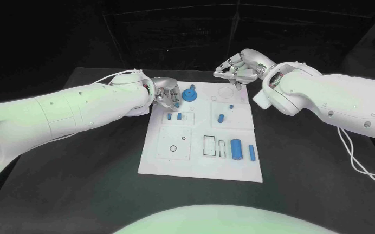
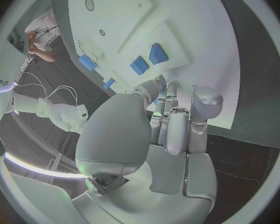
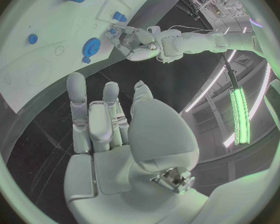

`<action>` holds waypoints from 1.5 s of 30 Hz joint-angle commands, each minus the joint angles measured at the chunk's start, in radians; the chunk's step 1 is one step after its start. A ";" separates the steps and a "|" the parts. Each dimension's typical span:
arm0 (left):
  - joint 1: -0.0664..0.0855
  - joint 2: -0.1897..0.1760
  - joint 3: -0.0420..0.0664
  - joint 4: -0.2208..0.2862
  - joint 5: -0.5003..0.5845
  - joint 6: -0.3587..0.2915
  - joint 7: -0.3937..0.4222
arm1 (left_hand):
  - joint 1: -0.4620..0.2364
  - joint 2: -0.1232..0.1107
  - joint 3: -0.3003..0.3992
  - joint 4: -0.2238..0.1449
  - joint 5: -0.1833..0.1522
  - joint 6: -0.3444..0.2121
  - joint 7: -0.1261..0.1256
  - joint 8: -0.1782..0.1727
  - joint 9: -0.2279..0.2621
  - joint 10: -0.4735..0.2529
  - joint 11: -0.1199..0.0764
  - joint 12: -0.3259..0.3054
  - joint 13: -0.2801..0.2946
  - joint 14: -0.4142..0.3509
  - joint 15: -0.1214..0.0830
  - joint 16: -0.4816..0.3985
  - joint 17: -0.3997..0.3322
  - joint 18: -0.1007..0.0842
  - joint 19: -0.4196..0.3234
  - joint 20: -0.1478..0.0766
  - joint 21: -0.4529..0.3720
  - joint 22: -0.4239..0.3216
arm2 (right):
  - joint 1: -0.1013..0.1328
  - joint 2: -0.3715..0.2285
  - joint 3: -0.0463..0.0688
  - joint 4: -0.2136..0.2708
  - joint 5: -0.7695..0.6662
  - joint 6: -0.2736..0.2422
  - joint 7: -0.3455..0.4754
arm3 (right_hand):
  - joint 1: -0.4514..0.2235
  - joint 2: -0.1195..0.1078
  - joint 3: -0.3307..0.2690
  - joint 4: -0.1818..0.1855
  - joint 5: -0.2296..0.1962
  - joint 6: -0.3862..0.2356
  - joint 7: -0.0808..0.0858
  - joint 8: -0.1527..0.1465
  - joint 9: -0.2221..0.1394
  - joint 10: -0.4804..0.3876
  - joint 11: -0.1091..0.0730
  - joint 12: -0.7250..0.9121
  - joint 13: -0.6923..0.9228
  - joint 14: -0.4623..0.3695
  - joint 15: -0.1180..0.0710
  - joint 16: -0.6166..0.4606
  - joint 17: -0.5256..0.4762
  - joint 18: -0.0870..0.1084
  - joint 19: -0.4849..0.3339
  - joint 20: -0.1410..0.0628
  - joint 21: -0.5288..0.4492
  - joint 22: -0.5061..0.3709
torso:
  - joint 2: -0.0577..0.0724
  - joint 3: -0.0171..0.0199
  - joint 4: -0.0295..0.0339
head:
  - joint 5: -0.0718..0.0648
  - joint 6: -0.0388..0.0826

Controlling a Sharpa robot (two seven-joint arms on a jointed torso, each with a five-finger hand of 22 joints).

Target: Assemble the parts on the task board

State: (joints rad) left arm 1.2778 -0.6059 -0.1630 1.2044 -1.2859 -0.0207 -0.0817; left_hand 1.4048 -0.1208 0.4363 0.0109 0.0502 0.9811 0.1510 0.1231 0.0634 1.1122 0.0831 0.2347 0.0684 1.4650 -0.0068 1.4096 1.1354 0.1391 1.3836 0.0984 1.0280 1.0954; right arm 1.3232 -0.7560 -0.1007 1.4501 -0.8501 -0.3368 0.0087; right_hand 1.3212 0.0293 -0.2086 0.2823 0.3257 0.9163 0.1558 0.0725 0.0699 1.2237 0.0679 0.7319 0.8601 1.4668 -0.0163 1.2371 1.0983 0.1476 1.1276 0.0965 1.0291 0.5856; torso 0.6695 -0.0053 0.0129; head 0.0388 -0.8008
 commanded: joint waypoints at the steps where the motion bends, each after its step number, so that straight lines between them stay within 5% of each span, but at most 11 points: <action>1: 0.001 0.000 0.000 0.003 -0.005 -0.011 -0.014 | -0.011 -0.008 0.004 -0.001 0.005 -0.021 0.003 -0.012 0.000 -0.012 0.003 -0.007 -0.001 0.002 0.009 0.000 -0.004 -0.017 -0.003 0.003 -0.003 0.000 | 0.002 0.001 0.001 0.001 -0.002 0.002 0.004 | 0.003 0.002 -0.003 -0.002 0.006 -0.005 0.000 0.000 0.000 -0.004 -0.003 0.003 0.000 0.016 0.002 0.000 0.000 0.020 0.002 -0.002 -0.003 0.000 | 0.000 0.0005 -0.0004 | 0.002 -0.001; 14: 0.001 -0.012 0.001 -0.001 0.022 -0.026 -0.025 | -0.033 -0.026 -0.010 0.007 0.005 -0.039 0.009 -0.024 0.003 -0.034 0.010 -0.019 -0.001 0.000 0.014 -0.003 -0.014 -0.015 -0.006 0.007 -0.012 -0.005 | 0.002 0.002 0.001 -0.003 -0.013 0.020 -0.007 | 0.020 0.003 -0.006 -0.008 0.008 -0.006 0.000 0.000 0.000 -0.028 -0.003 -0.041 -0.034 0.013 0.002 -0.010 -0.011 0.023 -0.007 -0.002 -0.016 -0.019 | 0.000 -0.0001 0.0000 | 0.001 0.000; 18: 0.002 -0.032 0.001 0.004 0.030 -0.033 -0.028 | -0.040 -0.031 -0.017 0.009 0.004 -0.044 0.010 -0.027 0.003 -0.044 0.012 -0.024 -0.001 -0.001 0.016 -0.004 -0.019 -0.014 -0.009 0.009 -0.019 -0.011 | 0.002 0.000 0.001 -0.008 -0.045 0.045 -0.017 | 0.094 0.013 0.010 -0.042 0.003 -0.002 -0.003 0.002 0.001 -0.063 -0.007 -0.100 -0.080 0.010 -0.001 -0.022 -0.022 0.026 -0.013 -0.004 -0.026 -0.033 | 0.000 -0.0005 0.0004 | -0.004 0.001; 22: 0.010 -0.070 0.002 0.020 0.067 -0.039 -0.030 | -0.048 -0.038 -0.029 0.012 0.004 -0.050 0.010 -0.031 0.004 -0.055 0.014 -0.028 -0.001 -0.003 0.017 -0.006 -0.025 -0.012 -0.011 0.010 -0.028 -0.018 | 0.002 -0.003 0.000 -0.015 -0.112 0.077 -0.026 | 0.190 0.019 0.033 -0.085 -0.053 0.077 -0.018 0.050 0.015 -0.095 -0.020 -0.213 -0.175 0.007 -0.012 -0.041 -0.040 0.026 -0.015 -0.015 -0.035 -0.042 | -0.001 -0.0002 -0.0010 | -0.005 0.002; 27: 0.019 -0.112 0.003 0.040 0.119 -0.063 -0.006 | -0.048 -0.038 -0.036 0.012 0.005 -0.045 0.012 -0.028 0.005 -0.064 0.016 -0.031 0.000 -0.003 0.019 -0.008 -0.029 -0.010 -0.014 0.012 -0.038 -0.026 | 0.002 -0.007 0.000 -0.027 -0.165 0.092 -0.031 | 0.253 0.021 0.054 -0.109 -0.080 0.091 -0.014 0.052 0.012 -0.100 -0.017 -0.317 -0.271 0.014 -0.010 -0.034 -0.029 0.023 0.000 -0.017 -0.021 -0.019 | -0.002 -0.0013 0.0007 | -0.012 0.005; 33: 0.026 -0.165 0.003 0.077 0.473 -0.217 0.249 | -0.005 -0.002 0.006 -0.009 0.005 0.041 0.023 0.019 0.022 -0.032 0.021 -0.015 0.005 -0.029 0.023 -0.040 -0.098 0.002 -0.041 0.016 -0.103 -0.078 | 0.001 -0.018 0.000 -0.044 -0.296 0.079 -0.035 | 0.307 0.020 0.082 -0.130 -0.107 0.123 -0.014 0.045 0.004 -0.080 -0.012 -0.431 -0.392 0.025 -0.007 -0.008 0.003 0.014 0.025 -0.015 0.018 0.038 | -0.001 -0.0004 0.0008 | -0.036 0.014; 36: 0.027 -0.183 0.002 0.096 0.692 -0.269 0.370 | -0.012 -0.004 0.015 -0.010 0.006 0.048 0.024 0.024 0.020 -0.019 0.021 -0.012 0.004 -0.087 0.023 -0.111 -0.232 0.028 -0.110 0.017 -0.241 -0.186 | -0.004 -0.024 -0.001 -0.045 -0.397 0.065 -0.037 | 0.323 0.016 0.094 -0.138 -0.114 0.134 -0.011 0.037 0.001 -0.070 -0.007 -0.478 -0.446 0.029 -0.003 0.009 0.021 0.010 0.034 -0.012 0.040 0.067 | -0.002 0.0008 -0.0014 | -0.049 0.018; 40: 0.026 -0.208 0.002 0.131 0.991 -0.255 0.519 | -0.013 0.007 0.025 -0.015 0.005 0.069 0.017 0.036 0.020 0.006 0.015 -0.006 0.005 -0.202 0.019 -0.255 -0.468 0.045 -0.188 0.016 -0.363 -0.275 | -0.022 -0.032 -0.001 -0.038 -0.555 0.052 -0.048 | 0.333 0.005 0.106 -0.143 -0.117 0.152 -0.009 0.031 0.000 -0.086 0.001 -0.546 -0.511 0.029 0.004 0.021 0.033 0.007 0.035 -0.006 0.057 0.090 | -0.002 -0.0009 -0.0023 | -0.068 0.027; 45: 0.024 -0.229 0.001 0.165 1.192 -0.224 0.603 | -0.015 0.013 0.022 -0.020 0.005 0.074 0.016 0.038 0.017 0.012 0.013 -0.008 0.003 -0.237 0.018 -0.314 -0.551 0.045 -0.199 0.014 -0.384 -0.289 | -0.042 -0.036 -0.002 -0.029 -0.672 0.053 -0.066 | 0.332 -0.006 0.114 -0.145 -0.119 0.148 -0.007 0.018 -0.002 -0.086 0.007 -0.576 -0.551 0.031 0.008 0.034 0.047 0.004 0.042 -0.001 0.077 0.117 | -0.001 0.0007 -0.0013 | -0.080 0.033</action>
State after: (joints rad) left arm 1.3019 -0.8305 -0.1622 1.3586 -0.3806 -0.2384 0.3695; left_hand 1.3886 -0.1177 0.4583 -0.0055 0.0502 1.0455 0.1679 0.1554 0.0817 1.1192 0.0950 0.2256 0.0732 1.2345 0.0126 1.0996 0.5900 0.1705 1.1943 0.1122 0.6493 0.8074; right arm 1.2832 -0.7909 -0.1026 1.4158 -1.3573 -0.2726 -0.0373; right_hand 1.6515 0.0306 -0.1020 0.1376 0.2108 1.0627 0.1484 0.0955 0.0691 1.1382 0.0716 0.1588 0.3137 1.4668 -0.0160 1.2668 1.1435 0.1633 1.1655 0.0945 1.1019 0.6989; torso 0.6676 -0.0054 0.0117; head -0.0353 -0.7709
